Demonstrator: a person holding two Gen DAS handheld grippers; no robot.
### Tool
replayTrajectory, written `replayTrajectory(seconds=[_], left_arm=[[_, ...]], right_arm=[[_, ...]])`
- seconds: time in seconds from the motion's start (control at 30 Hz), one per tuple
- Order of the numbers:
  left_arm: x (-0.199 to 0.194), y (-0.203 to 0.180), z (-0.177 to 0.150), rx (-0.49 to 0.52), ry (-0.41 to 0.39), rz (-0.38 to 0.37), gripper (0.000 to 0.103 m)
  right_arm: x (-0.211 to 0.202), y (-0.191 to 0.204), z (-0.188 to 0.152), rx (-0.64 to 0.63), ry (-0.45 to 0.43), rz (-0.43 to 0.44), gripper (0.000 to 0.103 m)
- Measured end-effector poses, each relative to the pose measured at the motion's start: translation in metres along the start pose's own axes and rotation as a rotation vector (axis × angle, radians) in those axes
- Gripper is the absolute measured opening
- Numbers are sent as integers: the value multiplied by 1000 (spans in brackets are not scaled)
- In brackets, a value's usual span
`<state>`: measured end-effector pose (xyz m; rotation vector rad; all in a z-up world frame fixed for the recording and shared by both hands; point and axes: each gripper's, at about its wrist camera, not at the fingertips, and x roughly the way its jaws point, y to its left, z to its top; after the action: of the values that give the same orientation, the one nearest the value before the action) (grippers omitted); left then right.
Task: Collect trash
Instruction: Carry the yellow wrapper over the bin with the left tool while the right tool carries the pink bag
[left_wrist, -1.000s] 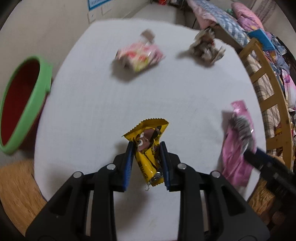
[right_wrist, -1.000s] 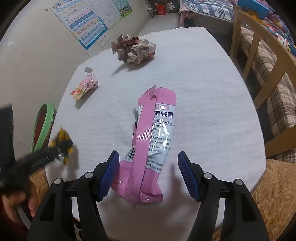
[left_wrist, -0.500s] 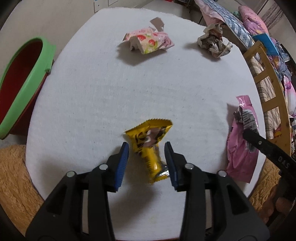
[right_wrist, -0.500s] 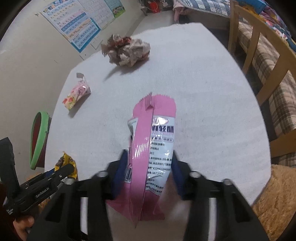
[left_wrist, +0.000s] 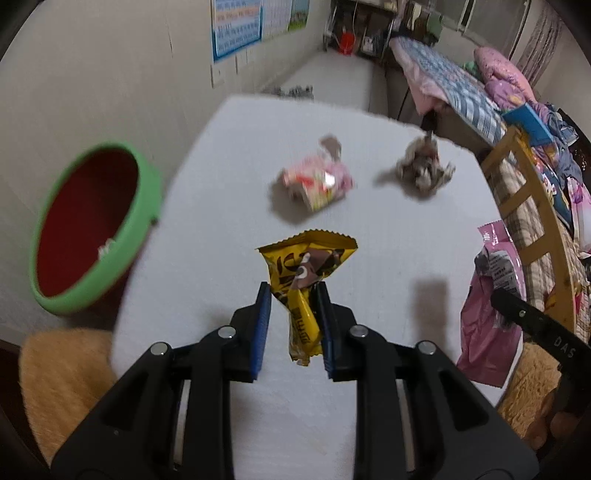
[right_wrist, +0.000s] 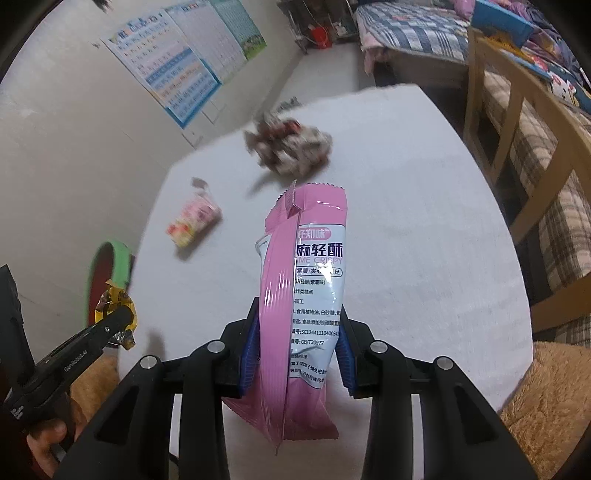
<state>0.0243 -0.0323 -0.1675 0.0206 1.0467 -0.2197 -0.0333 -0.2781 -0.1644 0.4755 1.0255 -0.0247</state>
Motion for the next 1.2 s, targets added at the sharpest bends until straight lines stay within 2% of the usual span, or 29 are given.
replayTrajectory(seconds=[0.23, 0.5, 1.2], left_arm=[[-19, 4, 16, -9, -62, -3, 24], [-37, 21, 20, -36, -122, 20, 24], [-49, 89, 7, -139, -146, 90, 24]], right_arm=[[-18, 34, 13, -65, -47, 44, 35], [-23, 66, 16, -134, -63, 62, 35], [3, 146, 6, -297, 2, 115, 35]])
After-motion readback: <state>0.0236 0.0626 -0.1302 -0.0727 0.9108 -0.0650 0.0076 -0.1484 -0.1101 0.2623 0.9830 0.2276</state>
